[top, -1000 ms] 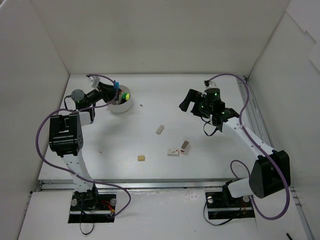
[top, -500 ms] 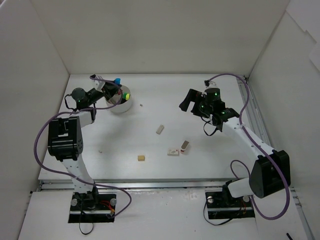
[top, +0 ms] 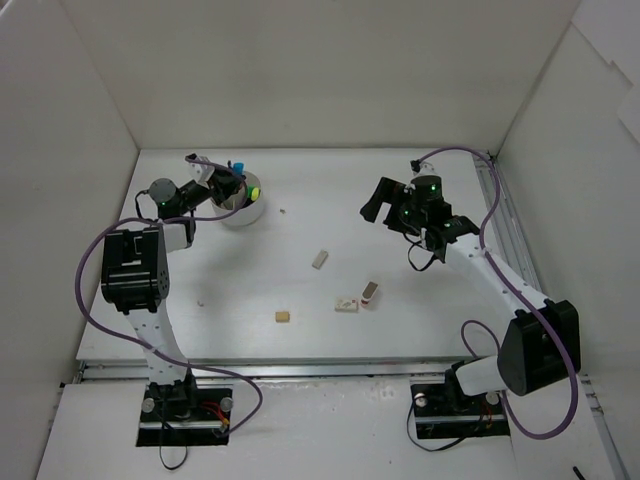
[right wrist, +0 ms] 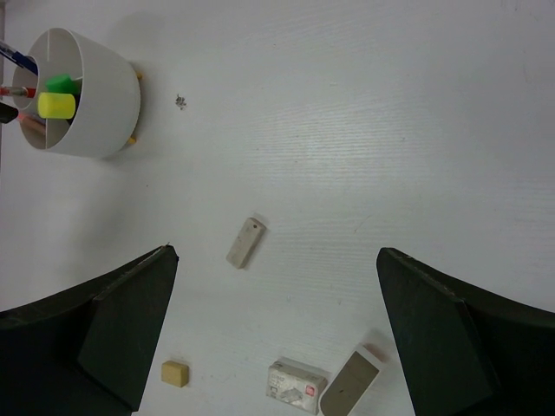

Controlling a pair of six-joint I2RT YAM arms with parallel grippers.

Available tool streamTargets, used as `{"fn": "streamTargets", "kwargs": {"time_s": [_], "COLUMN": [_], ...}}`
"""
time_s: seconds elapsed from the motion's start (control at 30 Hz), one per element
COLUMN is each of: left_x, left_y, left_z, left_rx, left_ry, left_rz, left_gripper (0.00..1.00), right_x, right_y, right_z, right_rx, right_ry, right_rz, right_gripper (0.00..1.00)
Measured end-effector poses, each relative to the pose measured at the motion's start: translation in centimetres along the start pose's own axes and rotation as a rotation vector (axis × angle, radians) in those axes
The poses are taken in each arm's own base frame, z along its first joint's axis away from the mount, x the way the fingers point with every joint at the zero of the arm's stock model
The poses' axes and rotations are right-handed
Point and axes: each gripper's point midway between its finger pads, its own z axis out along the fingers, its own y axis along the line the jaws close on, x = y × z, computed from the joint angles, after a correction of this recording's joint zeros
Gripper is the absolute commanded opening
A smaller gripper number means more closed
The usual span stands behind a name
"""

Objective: Sort the stationery into containers
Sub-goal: Place the pen in the storage box.

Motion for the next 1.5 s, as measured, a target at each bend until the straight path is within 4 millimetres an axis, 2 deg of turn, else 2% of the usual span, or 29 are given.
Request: {"fn": "streamTargets", "kwargs": {"time_s": [0.23,0.53,0.77,1.0,1.17,1.27,1.43,1.47,1.5], "left_x": [0.8,3.9,4.1,4.9,5.2,5.3,5.3,5.4,5.4], "left_y": [0.0,0.8,1.0,0.9,0.9,0.9,0.8,0.8,0.8], "left_z": [0.6,0.7,0.6,0.1,-0.2,-0.2,-0.3,-0.3,-0.3], "left_rx": [-0.012,-0.047,-0.06,-0.093,-0.109,-0.113,-0.115,-0.116,-0.118], "left_ry": [0.013,0.054,0.056,0.067,0.069,0.07,0.069,0.07,0.071], "left_rz": [0.032,0.01,0.019,0.01,0.008,0.006,0.004,0.001,-0.003], "left_gripper": [0.0,0.0,0.0,0.08,0.22,0.23,0.29,0.35,0.37], "right_x": [-0.1,-0.1,-0.1,0.3,0.3,0.3,0.3,0.2,0.3], "right_y": [-0.7,-1.4,-1.8,-2.1,-2.1,-2.1,-2.1,-2.2,-2.2], "right_z": [0.5,0.9,1.0,1.4,1.4,1.4,1.4,1.4,1.4], "right_rx": [0.018,0.034,0.042,0.045,0.045,0.045,0.045,0.045,0.045], "right_ry": [0.005,0.012,0.014,0.03,0.03,0.03,0.03,0.029,0.03], "right_rz": [0.009,0.018,0.022,0.027,0.027,0.027,0.028,0.028,0.028], "right_gripper": [0.98,0.98,0.98,0.98,0.98,0.98,0.98,0.98,0.98]}}
